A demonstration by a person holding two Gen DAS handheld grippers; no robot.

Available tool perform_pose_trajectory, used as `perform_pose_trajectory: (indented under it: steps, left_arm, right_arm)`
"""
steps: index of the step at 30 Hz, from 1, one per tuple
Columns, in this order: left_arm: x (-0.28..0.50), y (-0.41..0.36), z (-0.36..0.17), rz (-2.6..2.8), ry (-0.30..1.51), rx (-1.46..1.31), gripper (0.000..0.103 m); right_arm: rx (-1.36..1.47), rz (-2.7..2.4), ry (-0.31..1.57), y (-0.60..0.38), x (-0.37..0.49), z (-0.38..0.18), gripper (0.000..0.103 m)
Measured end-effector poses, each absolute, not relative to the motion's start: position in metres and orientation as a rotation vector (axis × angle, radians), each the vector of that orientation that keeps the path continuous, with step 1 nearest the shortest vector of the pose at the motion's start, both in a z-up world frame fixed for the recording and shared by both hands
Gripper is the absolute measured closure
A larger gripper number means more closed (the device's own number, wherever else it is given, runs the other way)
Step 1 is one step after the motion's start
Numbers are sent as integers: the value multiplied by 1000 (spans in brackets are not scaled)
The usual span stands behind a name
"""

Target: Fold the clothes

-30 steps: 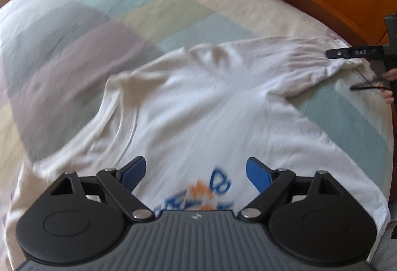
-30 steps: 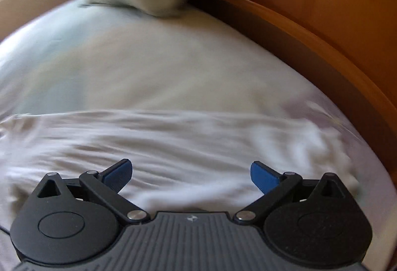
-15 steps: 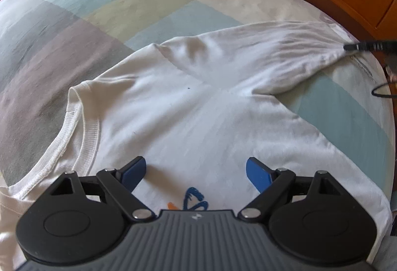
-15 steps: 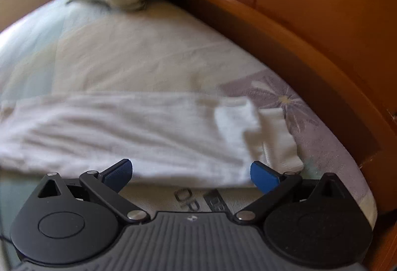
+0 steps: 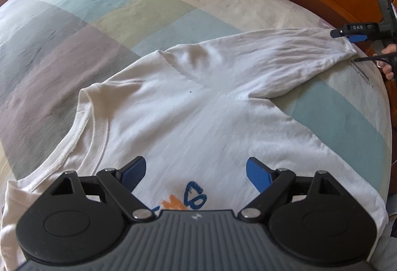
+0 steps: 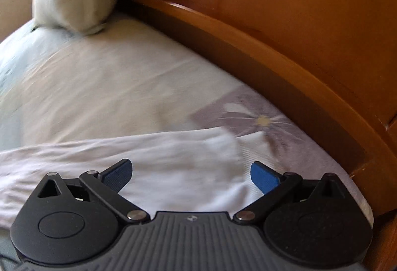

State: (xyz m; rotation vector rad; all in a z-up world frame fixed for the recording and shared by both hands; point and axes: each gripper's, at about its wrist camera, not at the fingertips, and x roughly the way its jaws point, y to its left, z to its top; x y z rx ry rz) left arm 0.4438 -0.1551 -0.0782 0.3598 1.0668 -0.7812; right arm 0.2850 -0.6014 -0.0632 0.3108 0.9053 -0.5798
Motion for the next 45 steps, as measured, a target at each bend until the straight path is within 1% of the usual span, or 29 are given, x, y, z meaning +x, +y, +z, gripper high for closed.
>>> perform_pose_trajectory:
  steps: [4,7,9,13,16,19,24,29,32,35,37,40,43,45]
  left_arm:
    - [440,-151,-79,-769,1065,370,15]
    - [437,-145,-81,-761,1070,370,15]
    - [436,-142,-82,-756,1073,369,15]
    - [432,-133,-84,-743,1074,358,15]
    - [430,-128,-85,-736,1077,339,15]
    - [427,-125,-83,-733,1073,318,15]
    - [427,-119,-78,-733,1062,298,15]
    - [427,-113,-80,-731,1074,303,15]
    - [426,-104,-81,-726,1081,296,15]
    - [428,-96,-79,-715,1086,288,15]
    - [429,-92,-76,-709,1080,279,15]
    - [431,-89,-74,-699,1074,264,15]
    - [430,-88,-74,-694,1073,254,15]
    - [428,-86,-75,-694,1075,247,15]
  right_arm:
    - [306,-496,905,-553,316,-60,0]
    - [315,-496,925,-527,343,-74,0]
    - [303,-522,935,-522,358,-88,0]
    - [244,-564,879,-528,375,-100,0]
    - [230,-565,875,-540,387,-98,0]
    - [241,-579,928,-542,396,-93,0]
    - [248,-487,886,-488,375,-76,0]
    - [133,-456,865,-438,359,-111,0]
    - [138,-440,830,-431,331,-113,0]
    - [141,-411,882,-431,317,-102,0]
    - [157,-424,915,-435,326,-91,0]
    - [156,-433,827,-423,347,-80,0]
    - [181,-382,820,-406,374,-87,0]
    - [150,-346,867,-391,378,-104,0]
